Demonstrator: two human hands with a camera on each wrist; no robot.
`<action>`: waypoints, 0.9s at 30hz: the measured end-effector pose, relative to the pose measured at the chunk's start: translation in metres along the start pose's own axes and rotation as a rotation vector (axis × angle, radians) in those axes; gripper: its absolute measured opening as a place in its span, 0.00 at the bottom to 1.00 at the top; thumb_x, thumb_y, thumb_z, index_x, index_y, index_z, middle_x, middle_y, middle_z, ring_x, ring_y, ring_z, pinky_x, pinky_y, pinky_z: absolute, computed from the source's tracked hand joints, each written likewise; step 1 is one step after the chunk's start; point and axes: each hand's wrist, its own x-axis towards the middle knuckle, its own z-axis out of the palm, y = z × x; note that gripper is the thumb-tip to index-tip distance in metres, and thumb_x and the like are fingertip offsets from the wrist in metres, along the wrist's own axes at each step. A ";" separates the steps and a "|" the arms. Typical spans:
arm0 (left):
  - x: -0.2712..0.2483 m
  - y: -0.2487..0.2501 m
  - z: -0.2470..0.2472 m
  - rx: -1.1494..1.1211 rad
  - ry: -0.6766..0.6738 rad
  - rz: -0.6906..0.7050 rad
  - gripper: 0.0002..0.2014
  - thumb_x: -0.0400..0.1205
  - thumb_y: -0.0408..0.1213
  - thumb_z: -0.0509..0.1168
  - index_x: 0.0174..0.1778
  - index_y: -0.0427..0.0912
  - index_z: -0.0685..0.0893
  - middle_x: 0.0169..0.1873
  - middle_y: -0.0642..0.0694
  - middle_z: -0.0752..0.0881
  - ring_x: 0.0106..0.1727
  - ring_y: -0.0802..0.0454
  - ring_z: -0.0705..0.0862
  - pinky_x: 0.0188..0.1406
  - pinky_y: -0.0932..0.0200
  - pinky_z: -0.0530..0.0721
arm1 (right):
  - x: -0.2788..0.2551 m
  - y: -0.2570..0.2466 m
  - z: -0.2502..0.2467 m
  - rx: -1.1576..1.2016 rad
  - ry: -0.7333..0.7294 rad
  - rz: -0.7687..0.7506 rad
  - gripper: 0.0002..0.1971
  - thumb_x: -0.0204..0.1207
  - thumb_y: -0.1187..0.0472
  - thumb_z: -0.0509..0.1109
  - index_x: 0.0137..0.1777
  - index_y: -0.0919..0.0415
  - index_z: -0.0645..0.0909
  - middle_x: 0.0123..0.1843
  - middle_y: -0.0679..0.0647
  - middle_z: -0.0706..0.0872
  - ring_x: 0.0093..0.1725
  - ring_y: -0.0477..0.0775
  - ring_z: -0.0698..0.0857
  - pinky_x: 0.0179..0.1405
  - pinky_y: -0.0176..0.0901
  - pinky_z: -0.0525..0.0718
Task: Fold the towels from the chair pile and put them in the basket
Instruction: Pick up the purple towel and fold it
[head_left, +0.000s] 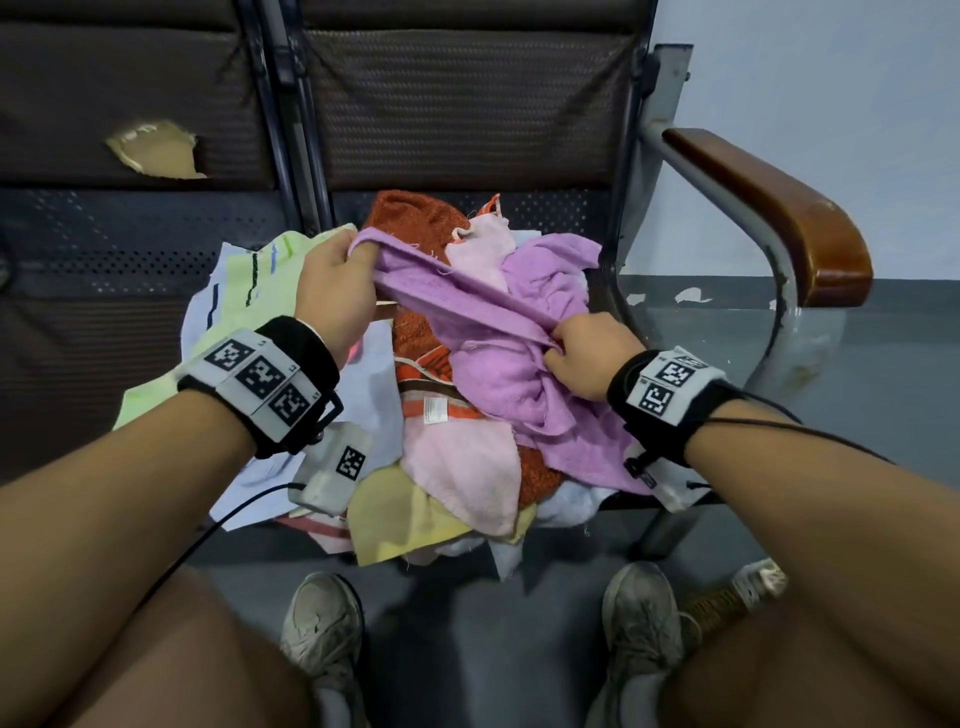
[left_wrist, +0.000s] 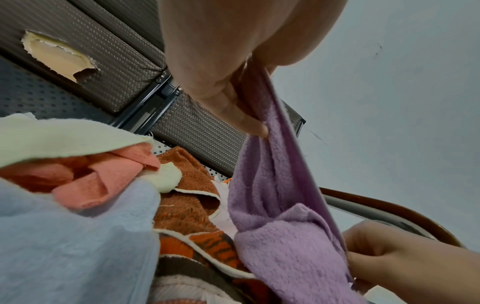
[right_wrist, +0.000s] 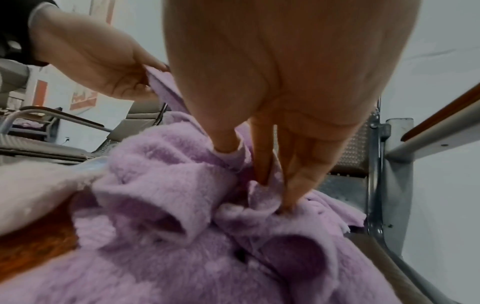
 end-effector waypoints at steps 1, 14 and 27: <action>0.000 0.000 0.000 0.013 -0.003 0.002 0.12 0.89 0.36 0.55 0.53 0.37 0.83 0.44 0.40 0.88 0.43 0.43 0.89 0.43 0.47 0.92 | 0.002 0.001 0.001 -0.008 -0.027 0.044 0.14 0.81 0.53 0.62 0.40 0.62 0.80 0.41 0.62 0.82 0.41 0.63 0.81 0.42 0.47 0.79; 0.011 0.000 0.002 0.054 0.038 -0.002 0.18 0.86 0.28 0.49 0.55 0.33 0.86 0.35 0.34 0.89 0.29 0.45 0.89 0.26 0.59 0.86 | 0.017 0.018 -0.054 0.690 0.613 0.141 0.20 0.85 0.60 0.56 0.28 0.59 0.70 0.27 0.50 0.73 0.34 0.56 0.75 0.35 0.46 0.64; 0.019 -0.003 -0.030 -0.097 0.129 -0.152 0.11 0.85 0.32 0.60 0.52 0.44 0.87 0.42 0.40 0.84 0.34 0.48 0.77 0.29 0.57 0.73 | -0.005 0.038 -0.024 0.083 0.041 0.018 0.12 0.79 0.60 0.66 0.42 0.64 0.90 0.36 0.61 0.88 0.40 0.63 0.86 0.39 0.47 0.82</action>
